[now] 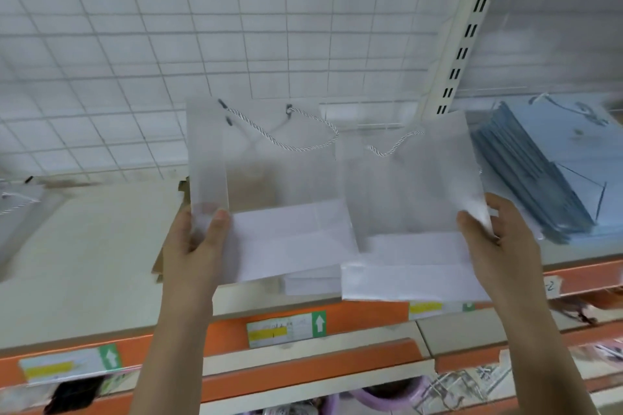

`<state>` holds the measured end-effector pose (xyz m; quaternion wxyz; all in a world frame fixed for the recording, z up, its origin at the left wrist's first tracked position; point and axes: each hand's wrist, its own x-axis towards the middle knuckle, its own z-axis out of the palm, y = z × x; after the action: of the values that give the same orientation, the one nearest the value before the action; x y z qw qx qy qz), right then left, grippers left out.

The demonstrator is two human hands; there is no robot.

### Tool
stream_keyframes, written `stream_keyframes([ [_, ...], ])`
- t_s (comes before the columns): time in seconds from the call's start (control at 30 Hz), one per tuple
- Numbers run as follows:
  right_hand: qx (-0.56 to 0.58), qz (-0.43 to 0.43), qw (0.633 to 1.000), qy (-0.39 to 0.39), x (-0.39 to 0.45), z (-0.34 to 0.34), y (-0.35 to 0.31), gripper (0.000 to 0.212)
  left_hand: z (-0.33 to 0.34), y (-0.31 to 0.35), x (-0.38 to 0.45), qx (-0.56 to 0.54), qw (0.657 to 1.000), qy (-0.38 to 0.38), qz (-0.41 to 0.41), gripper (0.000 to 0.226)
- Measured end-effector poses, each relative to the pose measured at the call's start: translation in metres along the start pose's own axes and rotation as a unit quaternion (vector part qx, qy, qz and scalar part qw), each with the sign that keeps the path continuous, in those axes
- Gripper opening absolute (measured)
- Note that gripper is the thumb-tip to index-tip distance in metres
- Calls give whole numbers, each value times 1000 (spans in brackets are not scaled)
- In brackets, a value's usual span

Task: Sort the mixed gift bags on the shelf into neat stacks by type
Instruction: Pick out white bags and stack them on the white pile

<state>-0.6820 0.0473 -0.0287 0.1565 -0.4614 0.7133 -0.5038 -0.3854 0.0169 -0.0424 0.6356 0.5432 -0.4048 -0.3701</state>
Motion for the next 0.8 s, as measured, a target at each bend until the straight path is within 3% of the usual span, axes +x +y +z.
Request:
stream_keyframes([
  [0.1, -20, -13, 1000, 7, 19, -3, 4, 18, 8, -3, 5, 1, 1000, -9, -6, 3],
  [0.17, -33, -17, 999, 12, 39, -10, 10, 19, 14, -2, 5, 14, 1000, -2, -8, 7],
  [0.27, -72, -21, 997, 16, 73, -26, 24, 39, 26, 0, 4, 22, 1000, -4, -22, 9],
  [0.33, -116, -15, 993, 13, 94, -36, 34, 41, 37, 2, 2, 21, 999, -6, -31, 11],
  [0.5, -248, -18, 968, -22, 136, -34, 69, 35, 67, -4, -9, 24, 999, 3, -47, 8],
  [0.63, -314, -69, 947, -13, 141, -24, 92, 47, 91, -9, -23, 33, 997, -1, -64, 8],
  [0.8, -302, -151, 941, 29, 139, -25, 105, 38, 110, -13, -42, 185, 982, 27, 18, 26],
])
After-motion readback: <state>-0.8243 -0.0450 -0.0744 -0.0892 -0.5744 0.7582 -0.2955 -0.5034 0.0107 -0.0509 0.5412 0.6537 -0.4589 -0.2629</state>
